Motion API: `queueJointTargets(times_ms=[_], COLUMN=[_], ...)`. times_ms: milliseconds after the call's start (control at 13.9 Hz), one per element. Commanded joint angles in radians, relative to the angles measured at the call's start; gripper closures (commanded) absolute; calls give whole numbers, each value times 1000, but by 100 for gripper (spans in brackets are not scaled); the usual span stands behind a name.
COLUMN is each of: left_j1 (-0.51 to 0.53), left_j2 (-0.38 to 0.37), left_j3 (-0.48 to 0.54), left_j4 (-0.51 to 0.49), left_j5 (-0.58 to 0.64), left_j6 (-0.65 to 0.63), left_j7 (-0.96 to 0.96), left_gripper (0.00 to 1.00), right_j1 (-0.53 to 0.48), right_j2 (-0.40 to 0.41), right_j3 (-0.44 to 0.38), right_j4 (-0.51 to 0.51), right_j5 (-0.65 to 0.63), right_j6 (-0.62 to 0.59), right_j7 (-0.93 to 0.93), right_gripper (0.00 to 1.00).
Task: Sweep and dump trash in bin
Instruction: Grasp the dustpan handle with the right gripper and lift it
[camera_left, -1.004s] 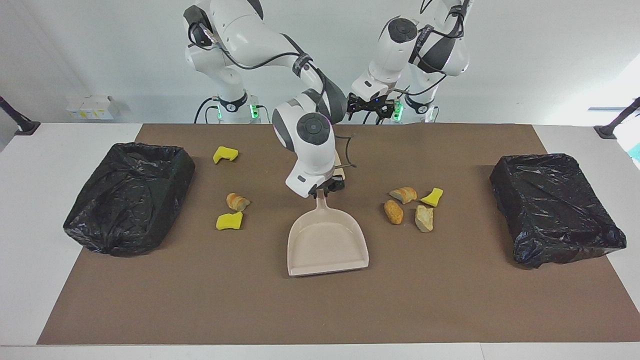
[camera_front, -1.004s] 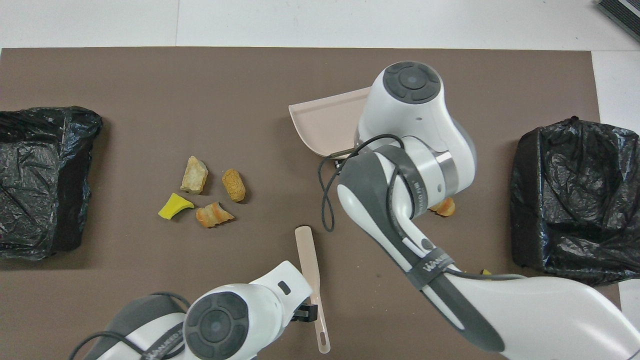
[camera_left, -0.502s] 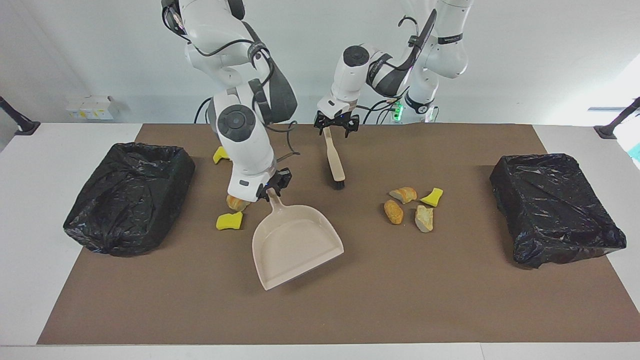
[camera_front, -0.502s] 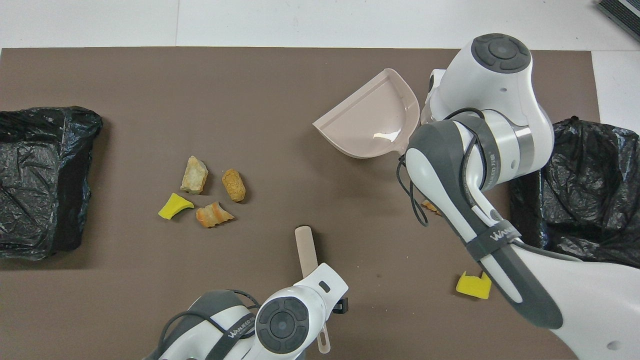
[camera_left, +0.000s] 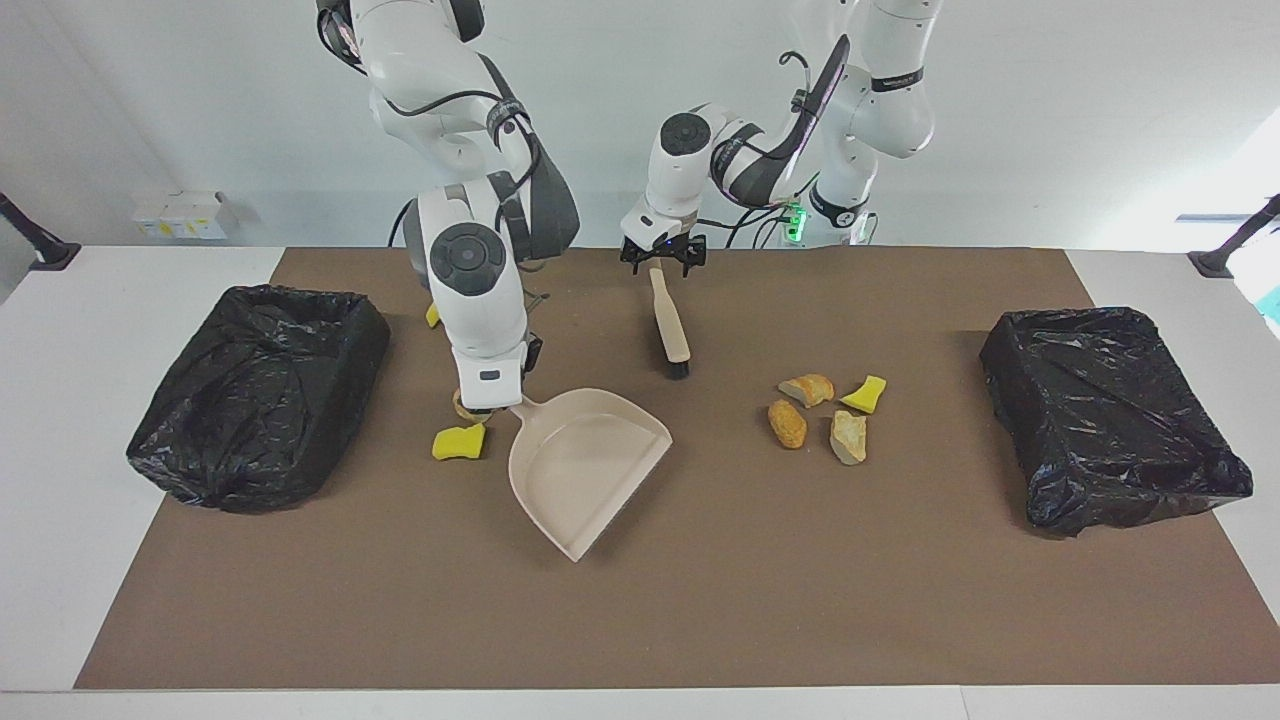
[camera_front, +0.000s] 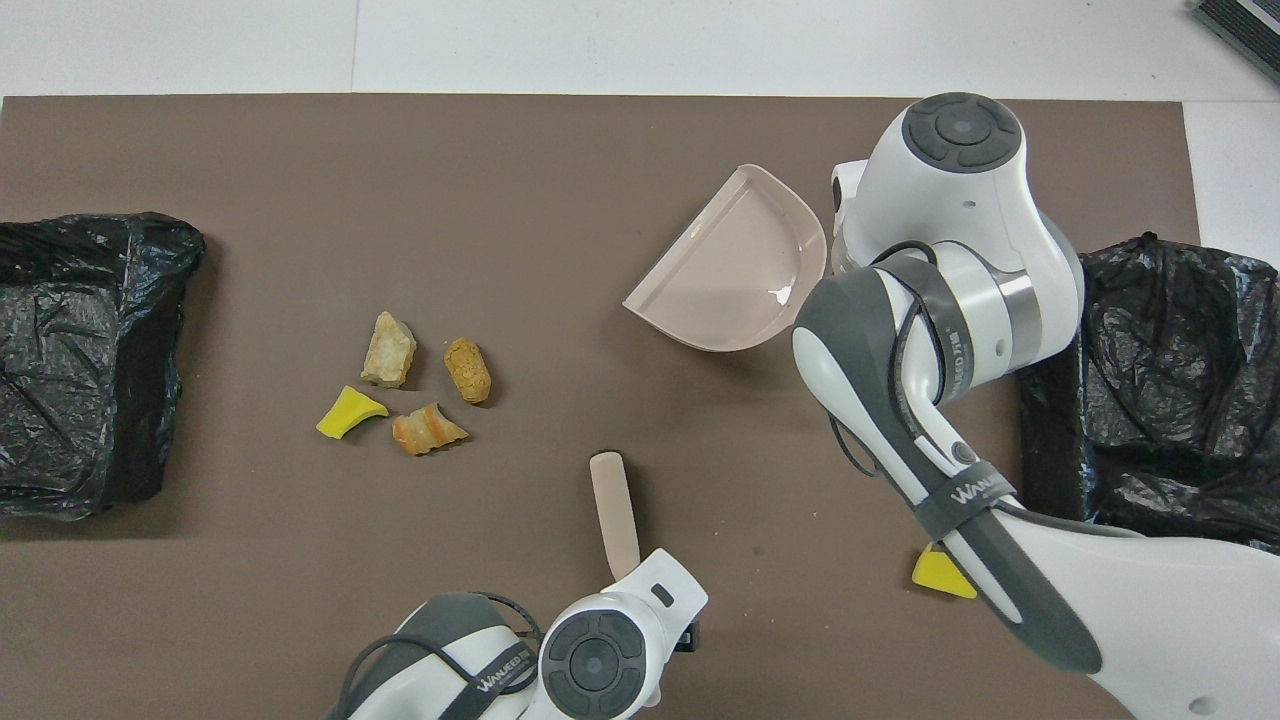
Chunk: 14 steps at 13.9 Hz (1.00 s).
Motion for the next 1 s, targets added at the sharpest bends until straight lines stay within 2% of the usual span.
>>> queueJointTargets(times_ms=[0,143,215,287,359,430,717,932], left_j1=[-25,-19,-14,-14,-14,-14,-11,44], left_j2=[-12,-15,-15,-15,-15,-15,-27,-56], left_j3=[20,22,20,20,20,20,28,29], left_j4=[19,24,29,29,29,29,32,47], left_j5=[-12,-12,-12,-12,-12,-12,-7,2], left_j6=[-36,-38,-38,-38,-42,-42,-56,-155], left_j7=[-23,-22,-29,-34,-33,-31,-5,49], left_gripper=[0,0,39,65,85,100,100,100], right_j1=[-26,-25,-25,-26,-25,-25,-25,-11], right_j2=[-34,-33,-33,-34,-34,-34,-42,-53], right_j3=[9,9,9,9,9,9,9,9], right_j4=[-42,-45,-45,-46,-51,-54,-77,-97], right_j5=[-18,-60,-71,-72,-72,-72,-72,-74], right_j6=[31,51,52,52,52,60,86,108], right_j7=[-149,-216,-228,-236,-237,-239,-246,-250], right_gripper=[100,100,100,100,100,100,100,100])
